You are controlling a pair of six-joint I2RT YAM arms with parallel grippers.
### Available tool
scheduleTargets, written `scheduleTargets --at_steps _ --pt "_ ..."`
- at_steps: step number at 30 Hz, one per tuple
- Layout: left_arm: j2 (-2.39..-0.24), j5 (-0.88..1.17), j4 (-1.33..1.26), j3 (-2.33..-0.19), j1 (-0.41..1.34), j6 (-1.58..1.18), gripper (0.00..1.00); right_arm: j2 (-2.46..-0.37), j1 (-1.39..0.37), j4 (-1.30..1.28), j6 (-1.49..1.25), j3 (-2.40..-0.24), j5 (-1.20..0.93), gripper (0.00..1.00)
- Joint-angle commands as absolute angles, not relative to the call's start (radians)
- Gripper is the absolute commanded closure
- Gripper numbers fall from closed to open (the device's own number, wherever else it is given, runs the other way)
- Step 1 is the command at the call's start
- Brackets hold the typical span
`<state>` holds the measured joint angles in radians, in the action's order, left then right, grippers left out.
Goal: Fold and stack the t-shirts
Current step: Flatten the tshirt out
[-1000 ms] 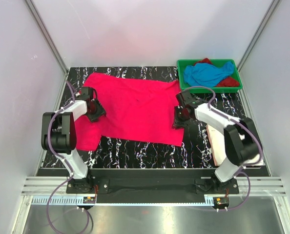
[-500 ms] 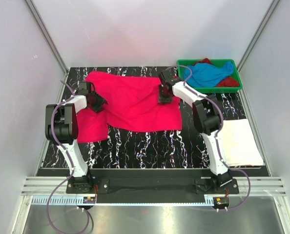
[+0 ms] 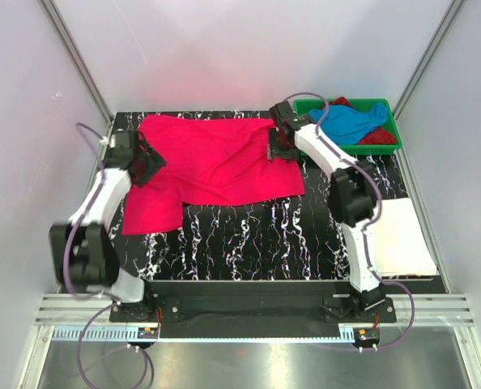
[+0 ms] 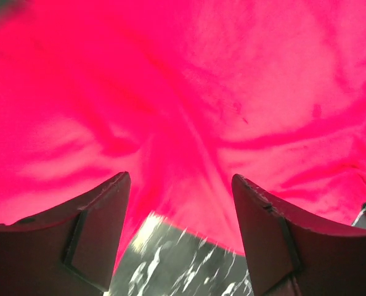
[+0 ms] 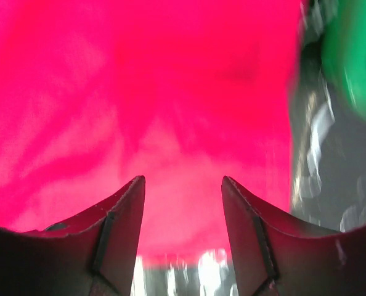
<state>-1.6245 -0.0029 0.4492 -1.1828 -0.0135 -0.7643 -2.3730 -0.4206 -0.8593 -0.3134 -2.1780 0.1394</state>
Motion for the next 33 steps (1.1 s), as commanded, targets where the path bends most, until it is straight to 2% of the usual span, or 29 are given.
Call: scheduleTargets --at_steps 1,3,6,11,18,33 --pt "-1.367 -0.17 0.575 -1.068 -0.067 -0.689 0.32 -2.064 -0.422 -0.832 -0.389 -1.947 0.077 0.4" --pt "-1.295 -0.186 0.667 -1.001 -0.127 -0.722 0.34 -1.966 -0.426 -0.75 -0.426 -1.735 0.01 0.41" --pt "-1.226 -0.216 0.768 -0.905 -0.231 -0.791 0.35 -1.809 -0.44 -0.663 -0.456 -1.533 -0.06 0.41" --pt "-1.233 -0.183 0.752 -0.839 -0.371 -0.796 0.33 -1.686 -0.459 -0.609 -0.463 -1.372 -0.147 0.42" --pt "-1.316 -0.213 0.707 -0.835 -0.448 -0.764 0.44 -1.635 -0.457 -0.597 -0.43 -1.286 -0.184 0.42" --pt "-1.454 -0.155 0.612 -0.821 -0.46 -0.741 0.47 -1.655 -0.456 -0.588 -0.423 -1.293 -0.225 0.42"
